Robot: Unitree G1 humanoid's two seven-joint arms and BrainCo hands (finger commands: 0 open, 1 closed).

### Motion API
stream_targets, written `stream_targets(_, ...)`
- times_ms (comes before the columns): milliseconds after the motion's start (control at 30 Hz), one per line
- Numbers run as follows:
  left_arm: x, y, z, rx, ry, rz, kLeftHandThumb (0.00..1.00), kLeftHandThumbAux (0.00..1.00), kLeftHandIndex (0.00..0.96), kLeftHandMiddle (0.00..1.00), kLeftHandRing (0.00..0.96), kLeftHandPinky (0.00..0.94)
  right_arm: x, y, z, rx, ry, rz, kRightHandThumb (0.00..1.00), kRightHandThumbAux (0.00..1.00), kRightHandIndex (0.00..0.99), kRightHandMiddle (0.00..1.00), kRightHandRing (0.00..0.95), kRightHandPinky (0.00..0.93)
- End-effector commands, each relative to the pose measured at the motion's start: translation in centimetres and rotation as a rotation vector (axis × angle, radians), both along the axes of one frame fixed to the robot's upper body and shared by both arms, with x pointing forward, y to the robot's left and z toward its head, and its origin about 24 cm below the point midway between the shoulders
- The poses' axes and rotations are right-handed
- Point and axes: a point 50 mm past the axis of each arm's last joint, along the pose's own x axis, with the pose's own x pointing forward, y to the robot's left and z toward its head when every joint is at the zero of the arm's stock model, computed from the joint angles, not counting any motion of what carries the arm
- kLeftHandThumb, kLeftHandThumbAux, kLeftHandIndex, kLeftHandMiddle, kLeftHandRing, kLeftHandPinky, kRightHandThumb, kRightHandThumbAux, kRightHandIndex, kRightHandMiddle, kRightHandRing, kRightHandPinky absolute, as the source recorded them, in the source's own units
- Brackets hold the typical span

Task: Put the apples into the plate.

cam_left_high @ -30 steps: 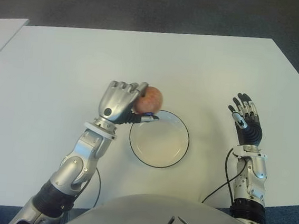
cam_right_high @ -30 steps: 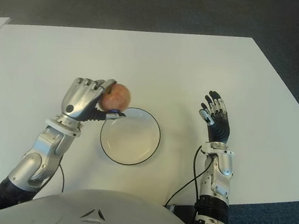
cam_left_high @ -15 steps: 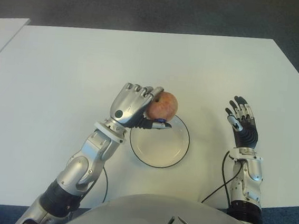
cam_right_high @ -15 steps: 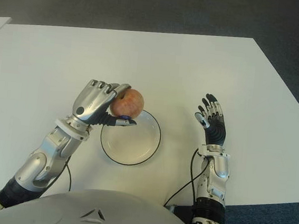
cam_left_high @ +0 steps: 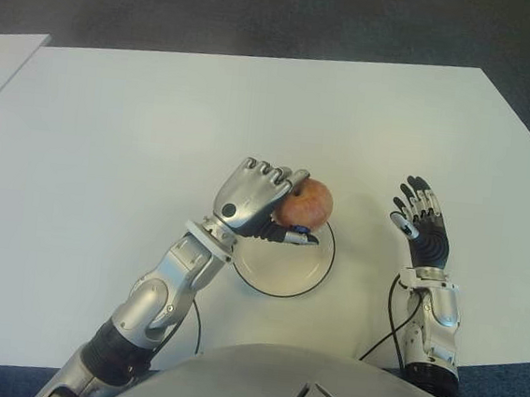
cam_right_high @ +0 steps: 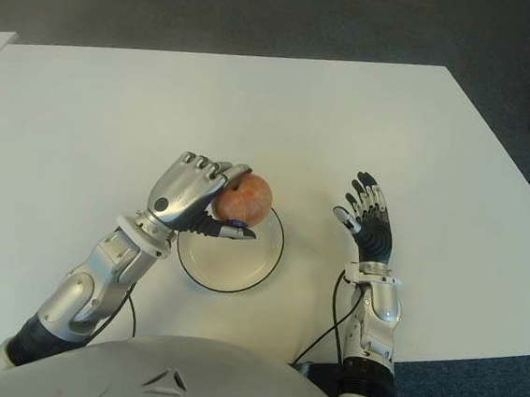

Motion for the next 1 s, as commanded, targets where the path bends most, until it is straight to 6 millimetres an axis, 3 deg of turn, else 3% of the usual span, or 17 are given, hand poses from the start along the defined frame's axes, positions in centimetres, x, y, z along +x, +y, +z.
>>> stream_targets(33,-0.1,0.0,-0.2,0.036,0.025,-0.010,0.749,0.697,0.443,0.827,0.835,0.817,-0.2,0.2,0.0,0.001,-0.010,0.001,0.101,0.732,0.093,0.052,0.025,0.025)
stream_targets(1000,0.7,0.6,-2.6,0.062,0.077,0.011,0.752,0.694,0.444,0.838,0.840,0.830,-0.5,-0.5,-0.7,-0.002,-0.025,-0.007,0.104,0.737,0.109,0.047,0.021,0.034)
